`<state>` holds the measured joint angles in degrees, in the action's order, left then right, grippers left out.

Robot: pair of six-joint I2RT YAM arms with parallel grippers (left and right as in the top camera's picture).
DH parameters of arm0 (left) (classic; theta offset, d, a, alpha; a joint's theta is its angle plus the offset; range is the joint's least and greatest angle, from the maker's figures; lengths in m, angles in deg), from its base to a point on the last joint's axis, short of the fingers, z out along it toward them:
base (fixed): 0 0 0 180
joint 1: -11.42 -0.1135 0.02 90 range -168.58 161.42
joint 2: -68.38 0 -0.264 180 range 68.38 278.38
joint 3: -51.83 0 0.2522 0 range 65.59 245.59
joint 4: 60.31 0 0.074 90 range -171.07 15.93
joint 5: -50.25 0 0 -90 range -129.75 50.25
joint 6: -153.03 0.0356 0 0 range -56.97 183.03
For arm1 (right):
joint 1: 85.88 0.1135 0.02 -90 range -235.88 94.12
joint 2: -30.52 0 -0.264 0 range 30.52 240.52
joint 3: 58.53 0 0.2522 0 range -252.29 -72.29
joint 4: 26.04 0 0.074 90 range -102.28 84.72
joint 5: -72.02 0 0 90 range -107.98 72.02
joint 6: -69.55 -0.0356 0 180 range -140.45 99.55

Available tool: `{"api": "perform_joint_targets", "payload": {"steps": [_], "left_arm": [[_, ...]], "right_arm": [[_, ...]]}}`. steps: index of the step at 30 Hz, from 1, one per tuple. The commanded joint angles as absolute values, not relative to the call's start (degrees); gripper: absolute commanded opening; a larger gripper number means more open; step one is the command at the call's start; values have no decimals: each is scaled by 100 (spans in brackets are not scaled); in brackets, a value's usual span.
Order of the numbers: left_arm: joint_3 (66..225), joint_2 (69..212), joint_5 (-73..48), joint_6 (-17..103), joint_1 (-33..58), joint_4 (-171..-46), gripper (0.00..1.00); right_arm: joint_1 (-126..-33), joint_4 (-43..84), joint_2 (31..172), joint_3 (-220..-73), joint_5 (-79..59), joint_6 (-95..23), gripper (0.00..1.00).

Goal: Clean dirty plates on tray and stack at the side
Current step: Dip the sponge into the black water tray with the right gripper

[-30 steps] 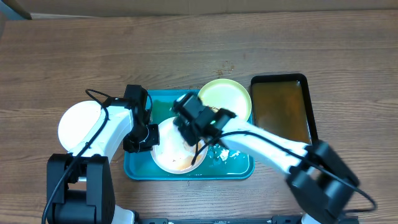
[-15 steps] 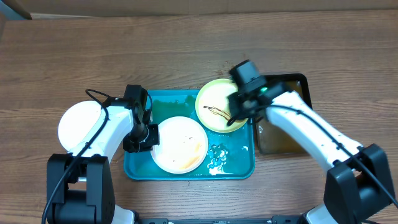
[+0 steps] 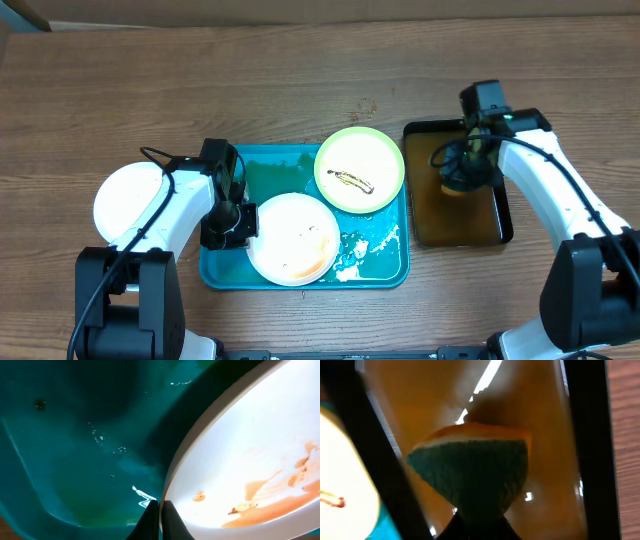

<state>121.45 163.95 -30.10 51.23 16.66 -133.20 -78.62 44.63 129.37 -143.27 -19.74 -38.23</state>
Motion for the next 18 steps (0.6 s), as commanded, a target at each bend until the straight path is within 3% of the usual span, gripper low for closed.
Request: {"api": "perform_joint_targets", "payload": {"steps": [1,18], "left_arm": [[12119,16319,-2763,5276,1681,-13292,4],[12119,16319,-2767,5272,1681,-13254,4]], "right_arm": [[-7879,4299,12869,-14028,-1933,-3805,9],[-7883,2244,13223,-12690,-1271,-3840,13]]}}
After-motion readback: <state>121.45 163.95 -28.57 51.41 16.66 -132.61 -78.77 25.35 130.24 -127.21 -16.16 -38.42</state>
